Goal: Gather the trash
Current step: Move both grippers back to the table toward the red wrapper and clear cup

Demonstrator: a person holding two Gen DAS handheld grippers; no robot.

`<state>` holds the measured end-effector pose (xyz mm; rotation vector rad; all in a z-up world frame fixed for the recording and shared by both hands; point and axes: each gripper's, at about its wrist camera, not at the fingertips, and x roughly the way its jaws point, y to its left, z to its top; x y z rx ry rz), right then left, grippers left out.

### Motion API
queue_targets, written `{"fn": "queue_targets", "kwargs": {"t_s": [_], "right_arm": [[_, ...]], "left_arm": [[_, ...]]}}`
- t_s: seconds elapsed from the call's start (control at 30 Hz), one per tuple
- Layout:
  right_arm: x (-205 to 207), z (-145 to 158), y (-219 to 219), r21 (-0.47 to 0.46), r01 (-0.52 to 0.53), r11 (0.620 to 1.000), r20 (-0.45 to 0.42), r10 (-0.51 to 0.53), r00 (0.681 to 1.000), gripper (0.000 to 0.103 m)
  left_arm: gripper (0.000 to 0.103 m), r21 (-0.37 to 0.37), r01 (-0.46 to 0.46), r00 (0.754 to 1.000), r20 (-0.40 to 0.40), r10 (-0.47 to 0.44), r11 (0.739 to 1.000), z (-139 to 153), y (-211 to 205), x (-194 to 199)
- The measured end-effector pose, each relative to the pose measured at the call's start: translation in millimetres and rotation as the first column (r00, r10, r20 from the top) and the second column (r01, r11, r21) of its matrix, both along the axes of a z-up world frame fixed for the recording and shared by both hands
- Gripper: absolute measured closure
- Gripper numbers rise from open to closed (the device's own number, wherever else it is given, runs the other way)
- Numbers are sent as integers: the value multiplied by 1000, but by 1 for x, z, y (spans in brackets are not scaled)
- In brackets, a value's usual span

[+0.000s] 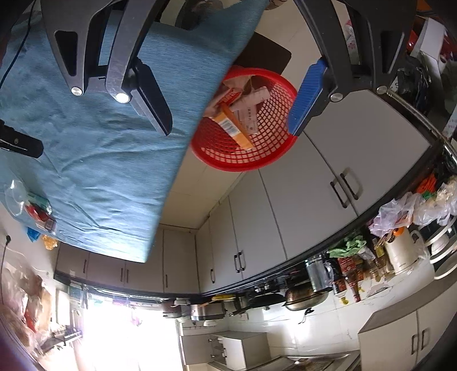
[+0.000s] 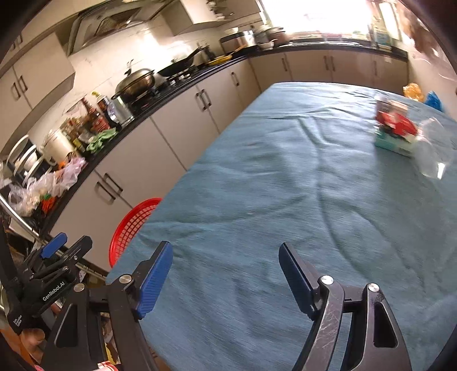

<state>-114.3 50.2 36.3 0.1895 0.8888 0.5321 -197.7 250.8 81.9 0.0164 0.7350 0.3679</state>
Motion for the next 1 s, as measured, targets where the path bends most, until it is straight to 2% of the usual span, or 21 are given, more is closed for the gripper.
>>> {"fn": "queue_targets", "kwargs": {"t_s": [0.2, 0.37, 0.53, 0.7, 0.83, 0.93, 1.0], "right_arm": [[-2, -6, -55, 22, 93, 995, -18, -93, 996, 19], [1, -15, -116, 44, 211, 977, -51, -208, 977, 19], [9, -20, -167, 43, 308, 950, -68, -305, 950, 19], [32, -17, -211, 9, 390, 921, -40, -389, 920, 17], [66, -6, -241, 4, 451, 892, 14, -451, 892, 14], [96, 0, -254, 27, 465, 885, 38, -465, 884, 14], [115, 1, -260, 49, 470, 881, 43, -472, 881, 14]], "left_arm": [[21, -32, 90, 996, 2, -89, 995, 7, -32, 8], [21, -81, 182, 983, -7, -183, 980, 9, -62, 25], [21, -145, 275, 960, -18, -280, 950, 8, -96, 48], [21, -203, 350, 933, -12, -360, 914, 8, -123, 70], [21, -266, 395, 912, -2, -410, 879, 8, -140, 89], [21, -306, 431, 894, 16, -448, 849, 13, -153, 109], [21, -311, 444, 888, 26, -459, 841, 15, -162, 126]]}}
